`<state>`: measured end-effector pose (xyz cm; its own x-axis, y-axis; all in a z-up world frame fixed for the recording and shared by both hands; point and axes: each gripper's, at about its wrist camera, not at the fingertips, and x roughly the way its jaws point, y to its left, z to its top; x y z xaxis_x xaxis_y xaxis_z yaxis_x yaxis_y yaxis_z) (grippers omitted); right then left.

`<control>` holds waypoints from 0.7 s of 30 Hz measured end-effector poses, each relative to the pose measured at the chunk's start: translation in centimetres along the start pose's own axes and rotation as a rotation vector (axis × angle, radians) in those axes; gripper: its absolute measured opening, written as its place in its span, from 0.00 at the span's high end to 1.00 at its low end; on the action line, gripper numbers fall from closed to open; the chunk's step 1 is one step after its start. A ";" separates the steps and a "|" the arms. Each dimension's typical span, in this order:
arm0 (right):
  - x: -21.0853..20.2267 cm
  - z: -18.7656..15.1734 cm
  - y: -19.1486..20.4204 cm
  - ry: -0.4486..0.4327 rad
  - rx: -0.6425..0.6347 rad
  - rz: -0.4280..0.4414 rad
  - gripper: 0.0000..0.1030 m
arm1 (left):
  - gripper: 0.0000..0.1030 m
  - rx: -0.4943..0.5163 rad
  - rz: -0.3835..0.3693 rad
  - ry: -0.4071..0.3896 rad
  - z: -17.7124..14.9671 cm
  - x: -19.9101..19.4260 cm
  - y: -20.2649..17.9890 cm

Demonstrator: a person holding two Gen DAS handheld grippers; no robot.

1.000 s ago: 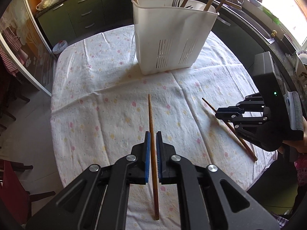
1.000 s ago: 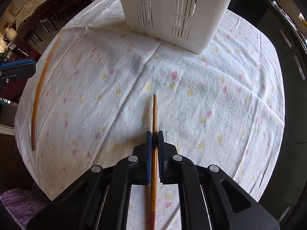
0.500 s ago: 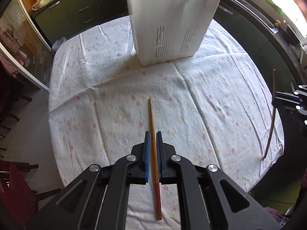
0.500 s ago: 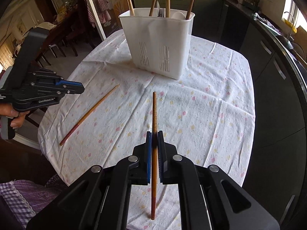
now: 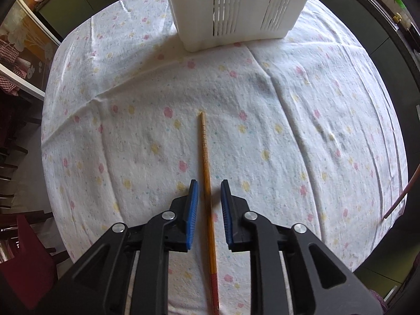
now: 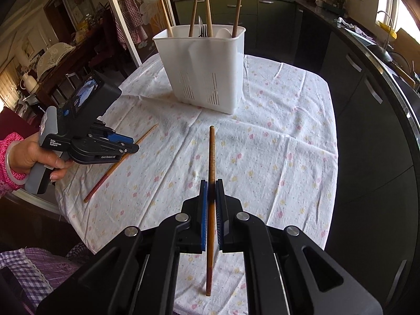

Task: Organize utensils
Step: 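Lift both chopsticks and carry them over the holder with both tools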

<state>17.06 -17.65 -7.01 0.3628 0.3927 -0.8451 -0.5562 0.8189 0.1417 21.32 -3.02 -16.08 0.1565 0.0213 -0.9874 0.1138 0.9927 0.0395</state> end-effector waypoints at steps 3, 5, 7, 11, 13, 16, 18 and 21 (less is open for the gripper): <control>-0.2 0.0 0.0 -0.007 0.003 0.002 0.94 | 0.94 0.008 0.002 0.000 0.2 0.1 -0.1; -0.5 0.0 0.0 -0.015 0.003 0.006 0.94 | 0.94 0.005 -0.005 -0.007 0.3 0.0 -0.2; -1.0 0.0 -0.1 -0.025 0.005 0.010 0.94 | 0.94 0.002 -0.015 -0.026 0.3 -0.7 -0.2; -2.1 0.1 -0.2 -0.052 0.011 0.012 0.94 | 0.94 0.004 -0.035 -0.100 0.0 -3.8 0.1; -2.6 0.2 -0.2 -0.066 0.014 0.012 0.94 | 0.94 0.010 -0.045 -0.139 -0.4 -5.7 0.2; -3.4 0.4 -0.2 -0.088 0.015 0.016 0.94 | 0.94 0.021 -0.054 -0.195 -1.0 -8.6 -0.2; -3.9 0.5 0.0 -0.102 0.014 0.018 0.94 | 0.94 0.024 -0.060 -0.228 -1.5 -10.2 -0.3; -4.7 0.7 0.3 -0.122 0.008 0.018 0.94 | 0.94 0.033 -0.066 -0.271 -1.8 -12.2 -0.1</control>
<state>15.67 -18.93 -2.67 0.4411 0.4553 -0.7734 -0.5577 0.8142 0.1612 17.64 -3.15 -4.28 0.4035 -0.0802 -0.9114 0.1636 0.9864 -0.0144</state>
